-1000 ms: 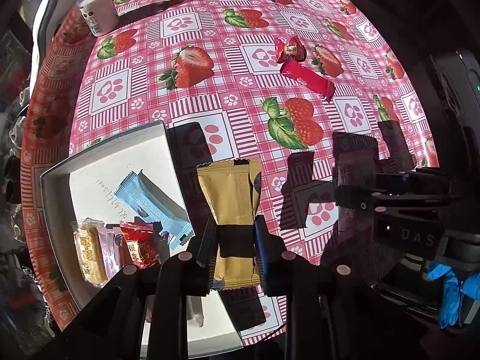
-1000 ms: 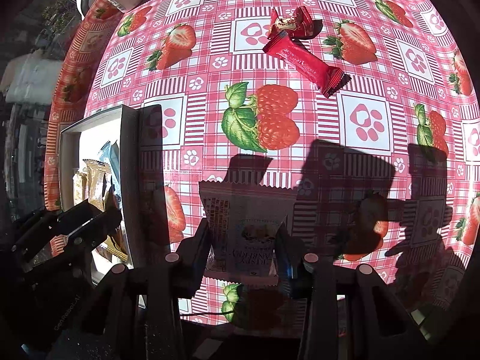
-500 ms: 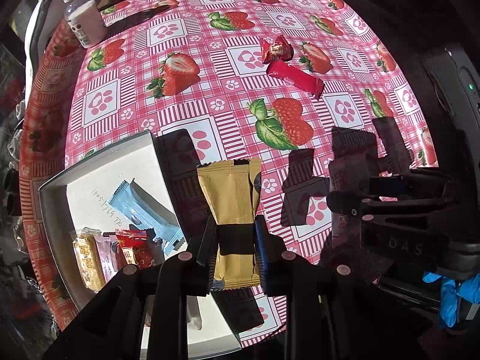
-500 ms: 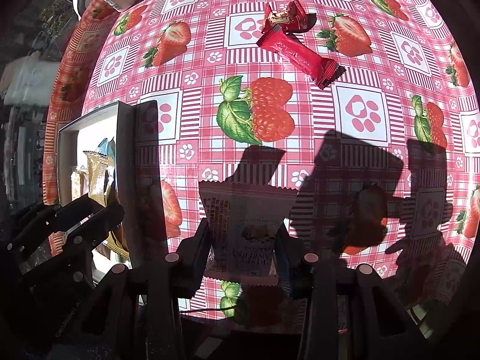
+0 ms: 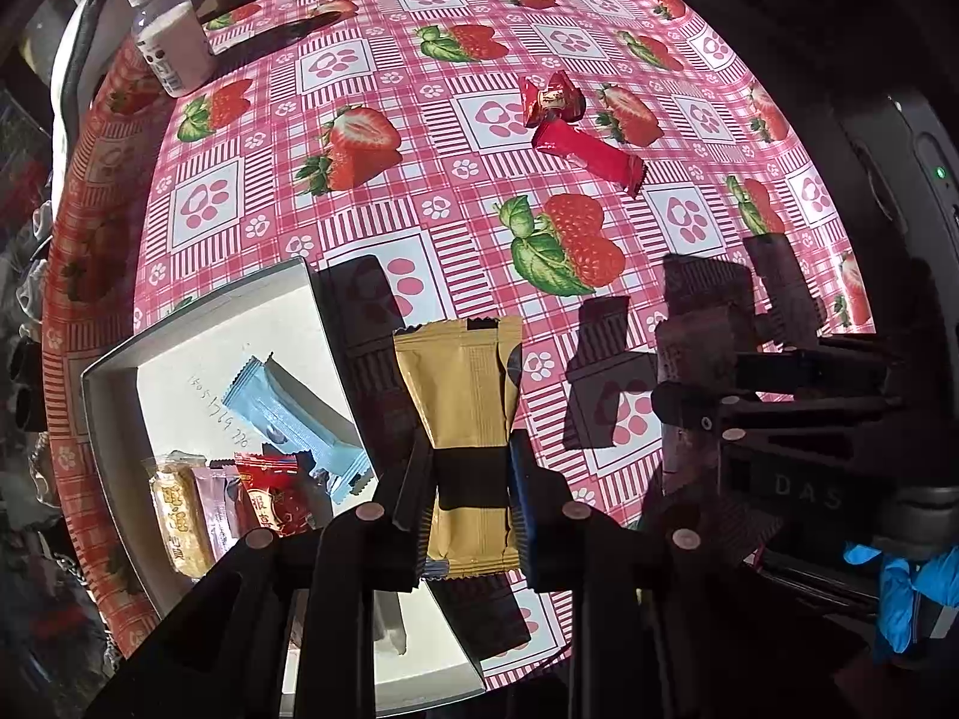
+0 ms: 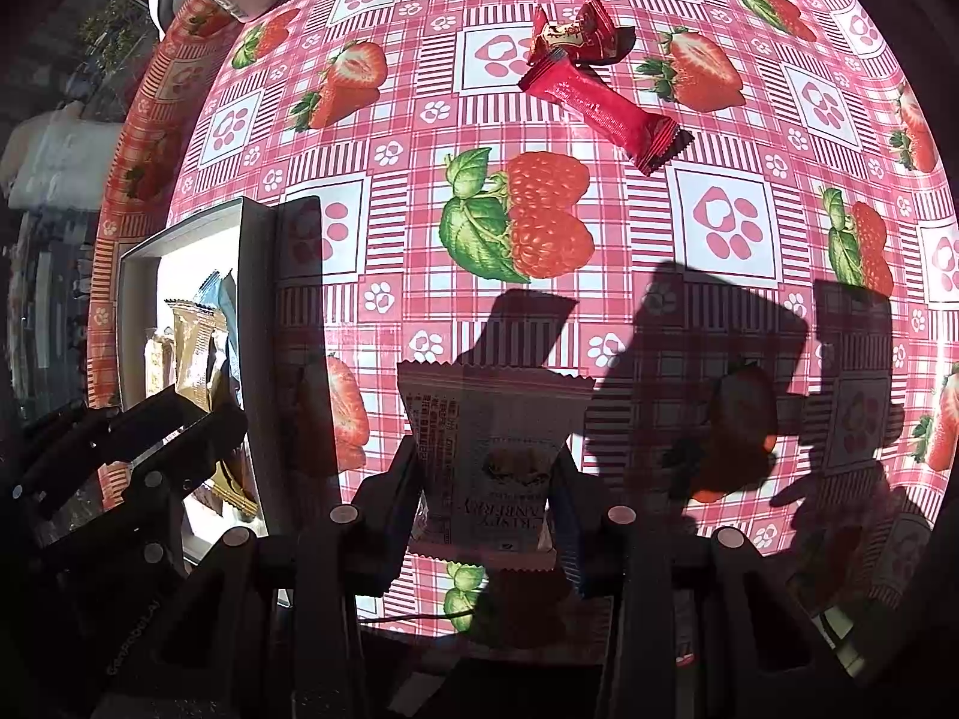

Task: Organize snacks
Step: 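Carry gold bar with left tool while right tool carries Cranberry packet over box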

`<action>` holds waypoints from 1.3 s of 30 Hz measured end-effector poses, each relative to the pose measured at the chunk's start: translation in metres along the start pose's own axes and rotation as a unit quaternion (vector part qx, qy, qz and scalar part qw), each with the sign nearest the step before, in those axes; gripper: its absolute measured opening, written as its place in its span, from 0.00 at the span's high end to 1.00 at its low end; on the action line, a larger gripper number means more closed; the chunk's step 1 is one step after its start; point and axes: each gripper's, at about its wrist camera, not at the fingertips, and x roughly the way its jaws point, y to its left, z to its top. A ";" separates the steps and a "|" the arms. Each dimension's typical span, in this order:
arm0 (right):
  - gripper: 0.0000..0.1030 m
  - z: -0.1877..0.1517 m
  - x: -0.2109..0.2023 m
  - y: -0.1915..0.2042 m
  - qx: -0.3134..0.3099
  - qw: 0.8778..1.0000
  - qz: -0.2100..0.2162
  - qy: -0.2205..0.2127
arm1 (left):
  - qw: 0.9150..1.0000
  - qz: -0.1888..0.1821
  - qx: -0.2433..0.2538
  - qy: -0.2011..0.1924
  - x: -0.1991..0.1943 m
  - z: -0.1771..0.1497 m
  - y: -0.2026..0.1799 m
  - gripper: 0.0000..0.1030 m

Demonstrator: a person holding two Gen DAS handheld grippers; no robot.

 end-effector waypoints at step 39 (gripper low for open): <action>0.59 -0.002 -0.006 0.004 -0.006 1.000 -0.003 -0.005 | 1.000 -0.002 0.015 -0.002 -0.004 -0.005 0.002 0.76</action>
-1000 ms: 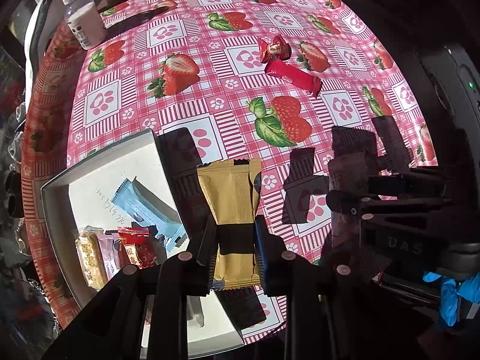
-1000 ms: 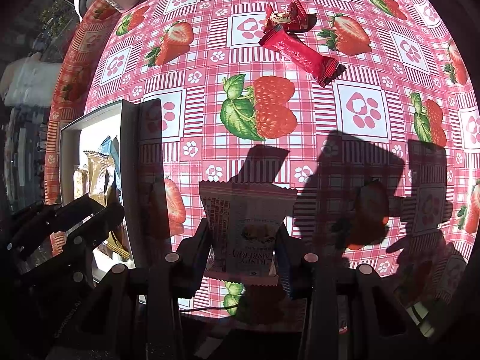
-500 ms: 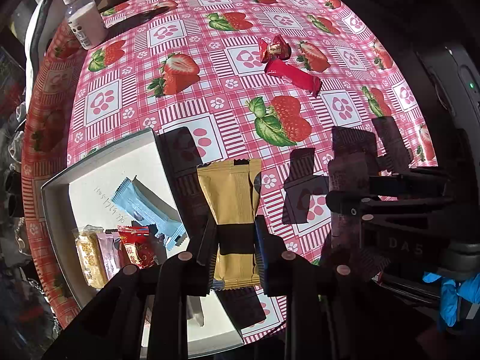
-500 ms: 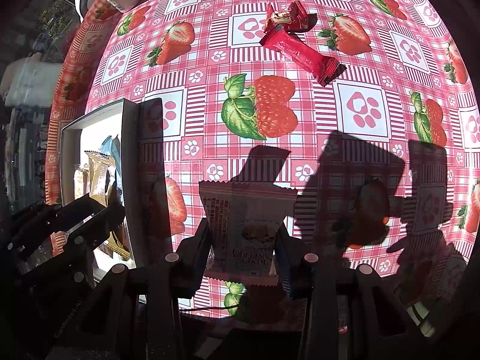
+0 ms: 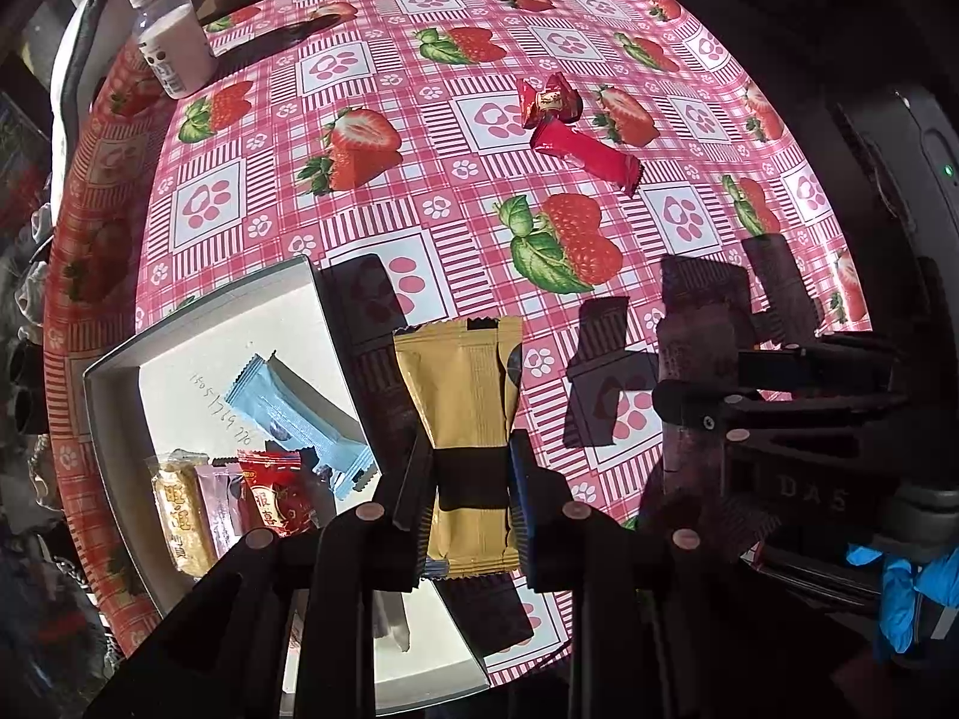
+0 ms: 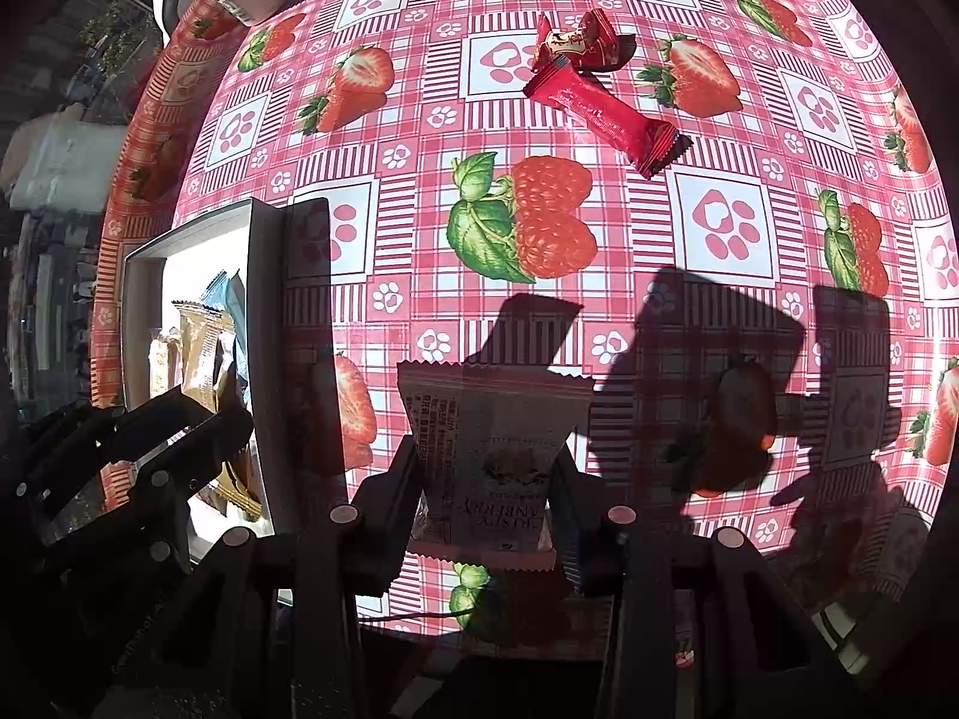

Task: Organize snacks
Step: 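Carry gold bar with left tool while right tool carries Cranberry packet over box, then open both grippers to drop gold bar and Cranberry packet into the box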

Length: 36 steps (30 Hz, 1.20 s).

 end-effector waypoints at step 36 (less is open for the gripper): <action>0.59 0.013 0.031 0.108 -0.155 0.987 -0.014 0.037 | 0.987 0.004 -0.160 0.013 0.004 -0.047 0.107 0.76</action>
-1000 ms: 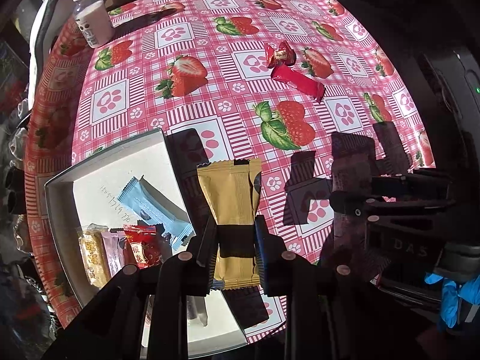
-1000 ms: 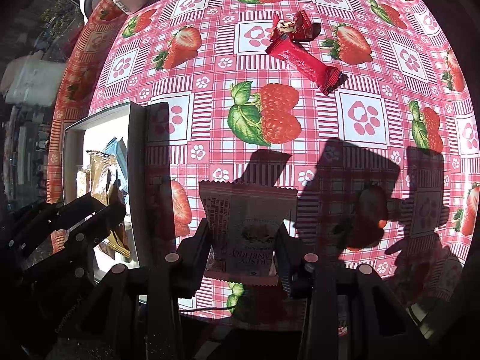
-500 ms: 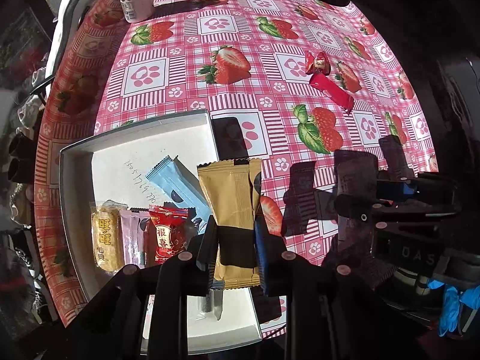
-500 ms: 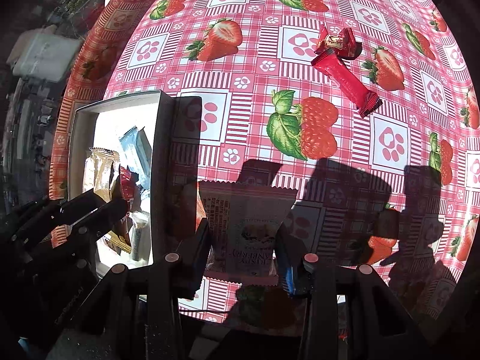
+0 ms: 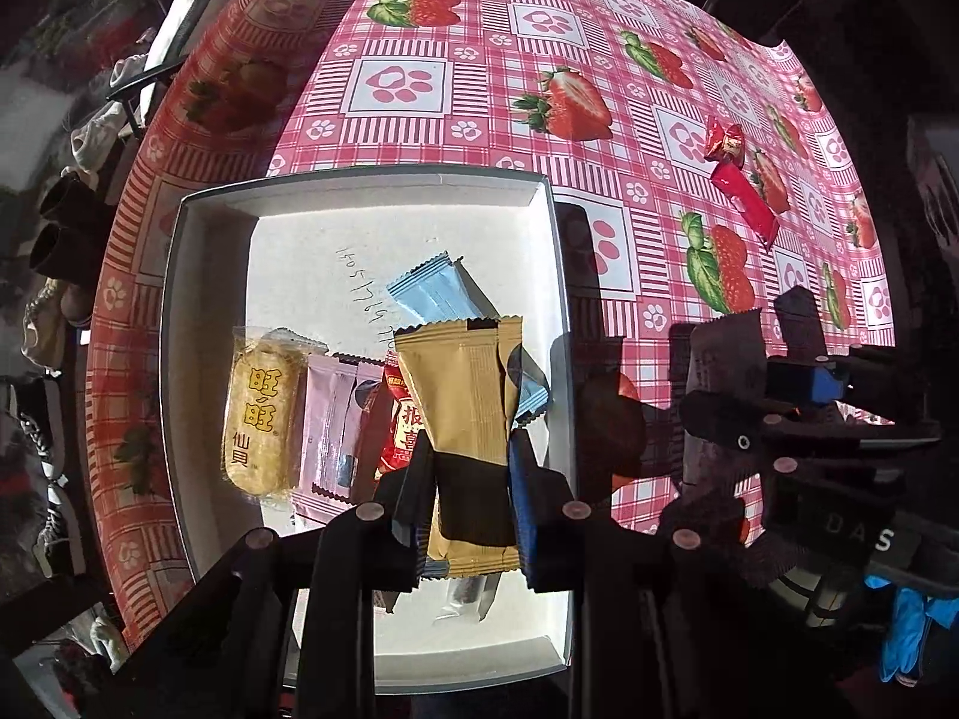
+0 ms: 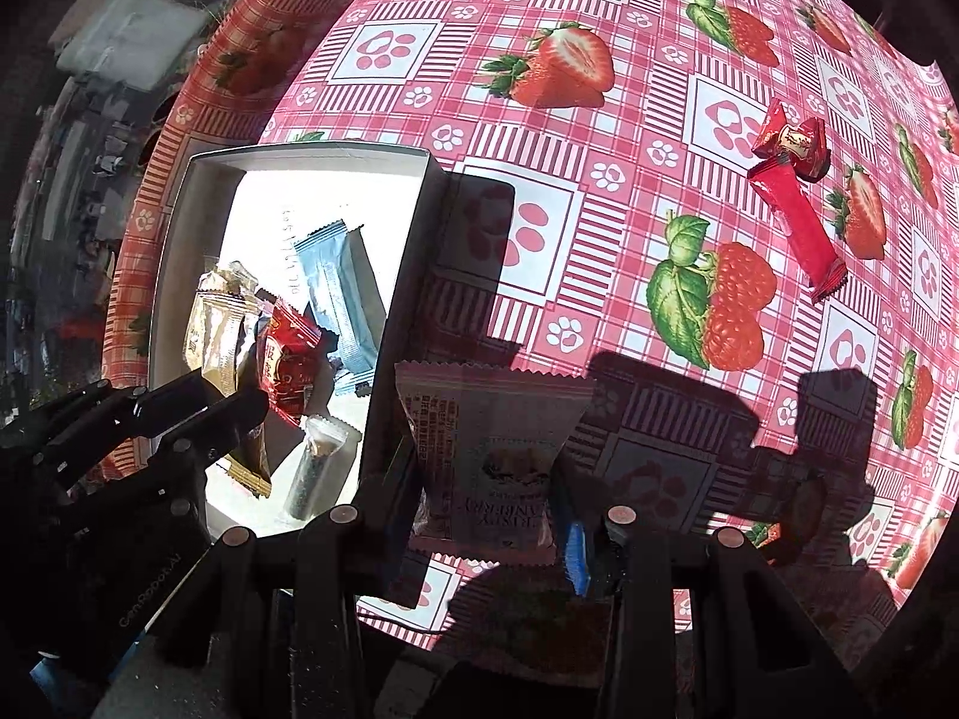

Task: Organize snacks
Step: 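Open both grippers to drop gold bar and Cranberry packet into the box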

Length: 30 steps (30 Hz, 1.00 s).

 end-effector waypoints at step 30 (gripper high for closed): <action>0.57 0.040 0.024 0.084 -0.066 0.997 0.016 0.029 | 0.991 0.127 -0.025 0.016 0.010 -0.018 0.038 0.15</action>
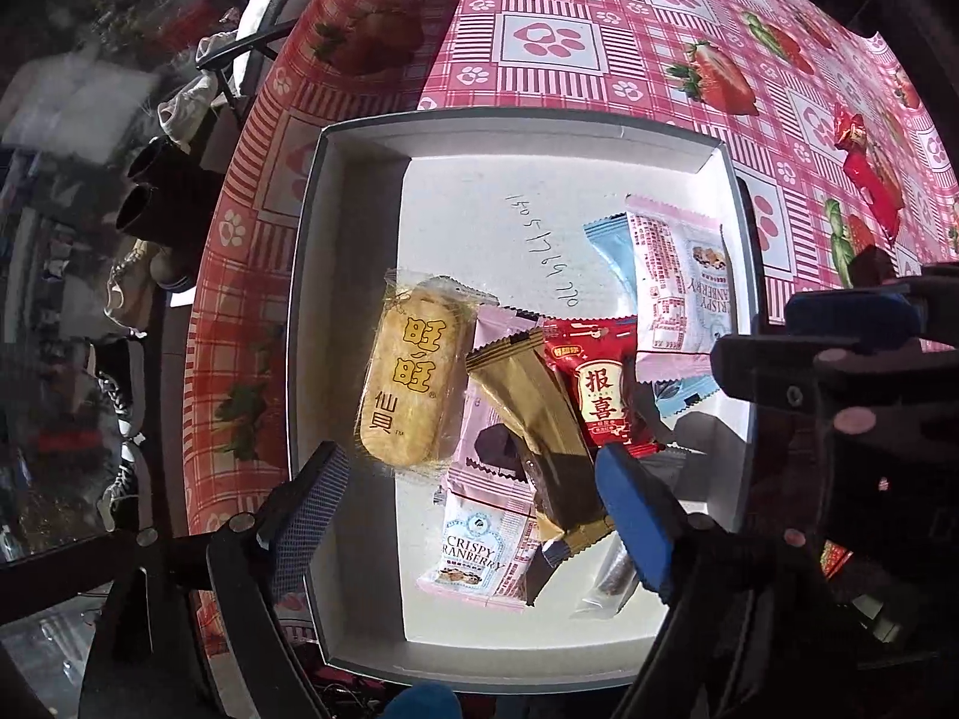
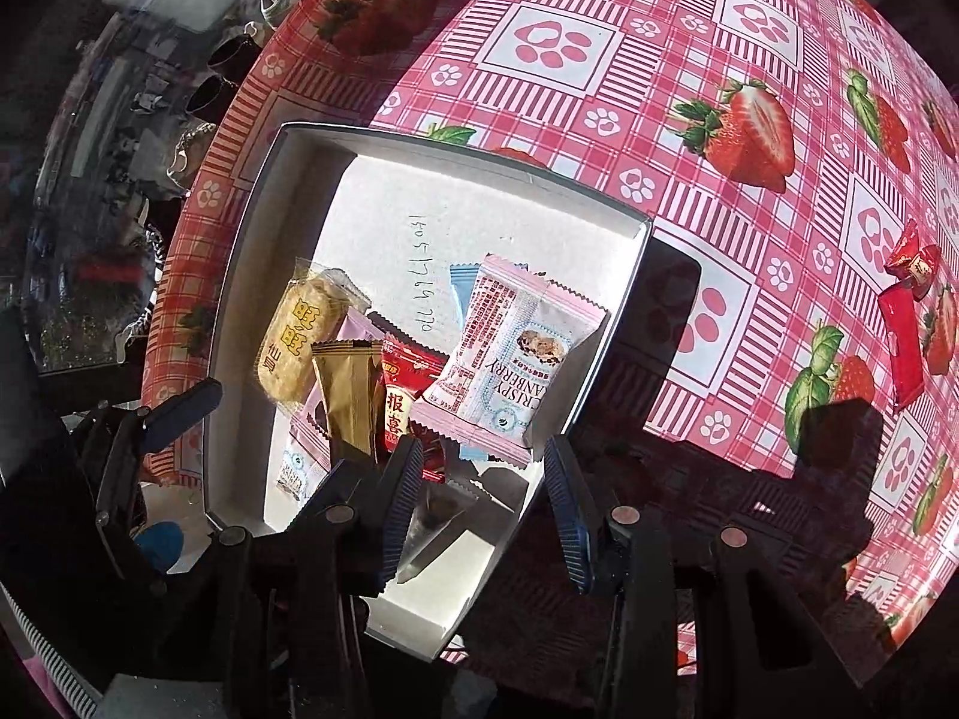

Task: Organize snacks

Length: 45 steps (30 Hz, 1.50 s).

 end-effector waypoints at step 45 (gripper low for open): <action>0.00 -0.020 -0.018 -0.006 -0.003 0.999 -0.046 -0.008 | 1.000 -0.012 0.000 0.015 -0.011 -0.013 -0.002 0.15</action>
